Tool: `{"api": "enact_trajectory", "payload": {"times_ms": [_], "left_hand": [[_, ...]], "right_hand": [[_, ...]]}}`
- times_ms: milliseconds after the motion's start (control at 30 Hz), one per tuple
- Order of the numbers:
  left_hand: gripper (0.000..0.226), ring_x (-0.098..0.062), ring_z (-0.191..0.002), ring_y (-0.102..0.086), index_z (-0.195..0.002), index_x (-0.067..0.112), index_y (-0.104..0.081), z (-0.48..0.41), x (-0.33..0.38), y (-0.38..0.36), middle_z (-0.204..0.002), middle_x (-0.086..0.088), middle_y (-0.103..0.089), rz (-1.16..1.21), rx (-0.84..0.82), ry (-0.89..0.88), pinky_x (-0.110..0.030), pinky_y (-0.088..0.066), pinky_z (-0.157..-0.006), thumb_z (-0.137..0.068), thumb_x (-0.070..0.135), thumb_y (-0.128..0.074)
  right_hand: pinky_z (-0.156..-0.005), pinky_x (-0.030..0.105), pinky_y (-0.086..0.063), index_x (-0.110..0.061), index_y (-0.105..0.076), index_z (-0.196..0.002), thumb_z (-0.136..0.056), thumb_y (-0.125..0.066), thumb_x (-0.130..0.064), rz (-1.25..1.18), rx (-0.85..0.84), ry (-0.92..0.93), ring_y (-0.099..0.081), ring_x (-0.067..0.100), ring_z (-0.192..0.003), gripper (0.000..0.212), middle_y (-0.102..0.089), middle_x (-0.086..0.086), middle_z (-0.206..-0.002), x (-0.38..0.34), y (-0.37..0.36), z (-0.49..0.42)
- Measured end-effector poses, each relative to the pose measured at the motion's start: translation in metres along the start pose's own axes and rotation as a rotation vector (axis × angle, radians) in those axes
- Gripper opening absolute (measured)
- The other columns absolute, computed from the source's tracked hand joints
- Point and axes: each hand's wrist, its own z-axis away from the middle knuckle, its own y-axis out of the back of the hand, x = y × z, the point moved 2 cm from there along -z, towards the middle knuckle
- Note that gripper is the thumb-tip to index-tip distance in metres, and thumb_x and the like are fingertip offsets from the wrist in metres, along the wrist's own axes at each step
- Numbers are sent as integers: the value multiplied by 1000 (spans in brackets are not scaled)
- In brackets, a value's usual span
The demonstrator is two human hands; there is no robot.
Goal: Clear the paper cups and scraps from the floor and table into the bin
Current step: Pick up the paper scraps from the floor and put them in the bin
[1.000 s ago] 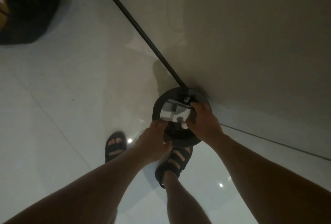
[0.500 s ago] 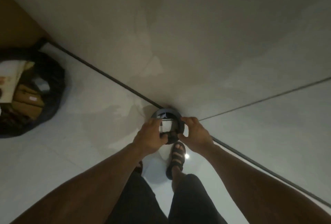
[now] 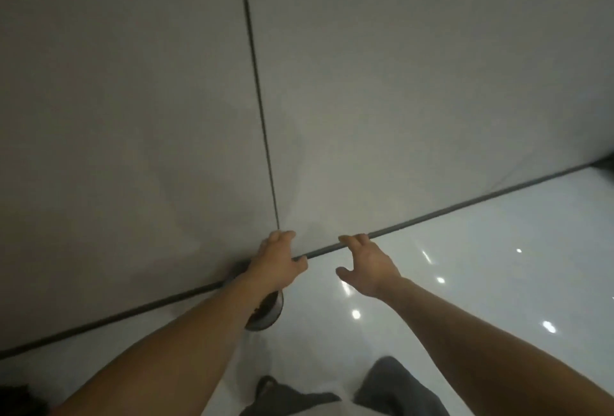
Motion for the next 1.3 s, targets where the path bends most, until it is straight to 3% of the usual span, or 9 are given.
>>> {"api": "enact_trajectory", "payload": {"times_ms": [233,633,933,1300], "left_hand": [[70,-22,-138,-23,-148,19,-27,-28,181,-70,-151,-3,-28,-240,-96,-278,-34,-24,-114,-89,48,-53],[68,-19,-140,-23,-147,21,-28,-22,470,-259,-153,0,-26,-443,-410,-663,-35,-28,-112,-89,47,-53],[69,-22,-139,-25,-148,18,-27,-86,616,-367,-153,-4,-25,-549,-589,-801,-37,-29,-112,-90,44,-54],[67,-23,-138,-26,-147,21,-29,-147,847,-487,-151,-2,-27,-600,-698,-1036,-34,-31,-109,-89,44,-54]], "right_hand": [[-109,37,-37,-28,-22,-152,-89,-58,-46,-110,200,-234,-23,22,-141,75,-28,2,-153,157,57,76],[-104,36,-40,-31,-24,-150,-88,-58,-45,-259,377,-668,-26,23,-138,73,-22,1,-154,411,132,246],[-105,38,-39,-29,-23,-151,-88,-58,-45,-368,437,-920,-27,23,-138,74,-21,1,-154,554,171,280],[-107,33,-36,-28,-23,-151,-90,-58,-45,-542,533,-1225,-30,20,-137,73,-21,-1,-154,713,230,310]]}}
